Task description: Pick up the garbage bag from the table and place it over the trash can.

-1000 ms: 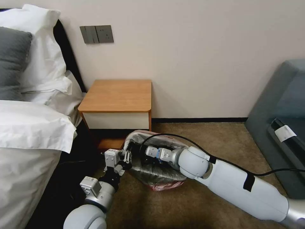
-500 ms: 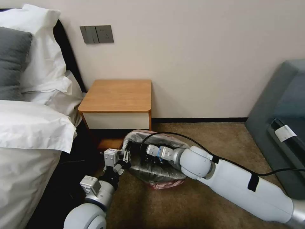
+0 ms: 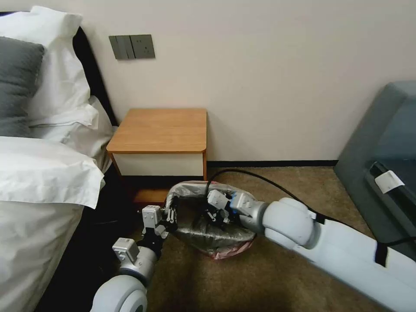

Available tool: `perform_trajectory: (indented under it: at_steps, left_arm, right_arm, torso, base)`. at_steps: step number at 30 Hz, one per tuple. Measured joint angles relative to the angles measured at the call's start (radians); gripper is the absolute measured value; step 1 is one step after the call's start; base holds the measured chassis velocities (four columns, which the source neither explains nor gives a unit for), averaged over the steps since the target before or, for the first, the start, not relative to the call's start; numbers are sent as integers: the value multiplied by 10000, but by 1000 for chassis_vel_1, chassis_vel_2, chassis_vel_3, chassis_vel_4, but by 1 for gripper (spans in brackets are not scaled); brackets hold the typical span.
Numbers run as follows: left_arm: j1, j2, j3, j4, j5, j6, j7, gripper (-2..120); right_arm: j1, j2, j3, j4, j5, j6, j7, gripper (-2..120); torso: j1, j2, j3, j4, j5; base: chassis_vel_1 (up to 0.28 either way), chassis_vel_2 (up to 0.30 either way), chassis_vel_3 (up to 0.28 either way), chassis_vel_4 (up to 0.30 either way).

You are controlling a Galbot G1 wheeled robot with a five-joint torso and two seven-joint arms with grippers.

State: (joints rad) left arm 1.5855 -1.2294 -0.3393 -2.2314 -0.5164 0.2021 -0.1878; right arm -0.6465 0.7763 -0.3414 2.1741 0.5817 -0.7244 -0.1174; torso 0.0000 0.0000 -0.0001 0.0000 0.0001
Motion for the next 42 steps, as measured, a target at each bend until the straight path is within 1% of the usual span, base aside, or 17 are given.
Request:
perform_trajectory:
  at_steps: [4,7,9,10,13,17,20,21,22,24,25,27,30,33,34,37,42]
  left_arm:
    - [-89,0,64,40,-392,255,-405,5]
    - [-125,6,104,89,-681,429,-720,5]
    - [-138,51,109,101,-974,584,-1012,5]
    - [-138,51,109,101,-974,584,-1012,5]
    - [-153,135,81,131,-1241,771,-1229,5]
    - [-186,142,78,173,-1306,877,-1346,5]
    - [-161,120,56,212,-1334,940,-1420,5]
    - [-161,120,56,212,-1334,940,-1420,5]
    - [-149,111,50,236,-1333,945,-1425,5]
    - [-121,103,29,265,-1326,951,-1427,5]
    - [-121,103,29,265,-1326,951,-1427,5]
    - [-47,92,-23,269,-1311,951,-1427,5]
    - [8,82,-64,269,-1300,952,-1428,5]
    - [85,62,-107,271,-1296,967,-1428,5]
    - [85,62,-107,271,-1296,967,-1428,5]
    - [137,67,-101,284,-1295,1018,-1432,5]
    - [181,80,-10,271,-1266,1174,-1551,5]
  right_arm:
    - [-857,-355,927,635,1129,566,374,0]
    - [-1779,-502,1883,1012,1289,1130,473,0]
    - [-2729,-617,2773,1241,1003,1652,509,0]
    - [-2729,-617,2773,1241,1003,1652,509,0]
    - [-4142,-660,3959,1379,135,2746,1091,0]
    - [-5115,-265,4881,1387,-549,3013,1243,0]
    - [-6219,786,5679,1230,-1827,3241,1720,15]
    - [-6219,786,5679,1230,-1827,3241,1720,15]
    - [-6518,1268,5879,1142,-2264,3406,1839,20]
    - [-6971,2029,6155,1009,-3027,3630,1886,28]
    - [-6971,2029,6155,1009,-3027,3630,1886,28]
    - [-7563,2892,6340,989,-3964,3912,1901,39]
    - [-8029,3449,6537,1017,-4856,4195,1833,48]
    - [-8904,4467,6942,1261,-6005,4714,1756,63]
    - [-8904,4467,6942,1261,-6005,4714,1756,63]
    - [-9917,5453,7461,1507,-6837,5310,1704,76]
    - [-10784,6085,7970,1652,-7173,5829,1688,91]
  torso:
    - [0,0,0,0,0]
    - [0,0,0,0,0]
    - [0,0,0,0,0]
    - [0,0,0,0,0]
    - [0,0,0,0,0]
    - [0,0,-1,-2,-2]
    - [0,0,0,0,0]
    - [0,0,0,0,0]
    - [0,1,-1,1,0]
    - [0,0,0,2,-3]
    - [0,0,0,2,-3]
    - [0,0,0,1,0]
    - [0,0,0,2,-2]
    - [0,1,0,2,-3]
    - [0,1,0,2,-3]
    - [0,2,-1,0,-2]
    - [0,1,0,-1,-3]
  base:
    - [0,0,0,0]
    - [0,0,0,0]
    - [0,0,0,0]
    - [0,0,0,0]
    - [0,0,0,0]
    - [0,0,0,0]
    - [0,0,0,0]
    - [0,0,0,0]
    - [0,0,0,0]
    - [0,0,0,0]
    - [0,0,0,0]
    - [0,0,0,0]
    - [0,0,0,0]
    - [0,0,0,0]
    - [0,0,0,0]
    - [0,0,0,0]
    - [0,0,0,0]
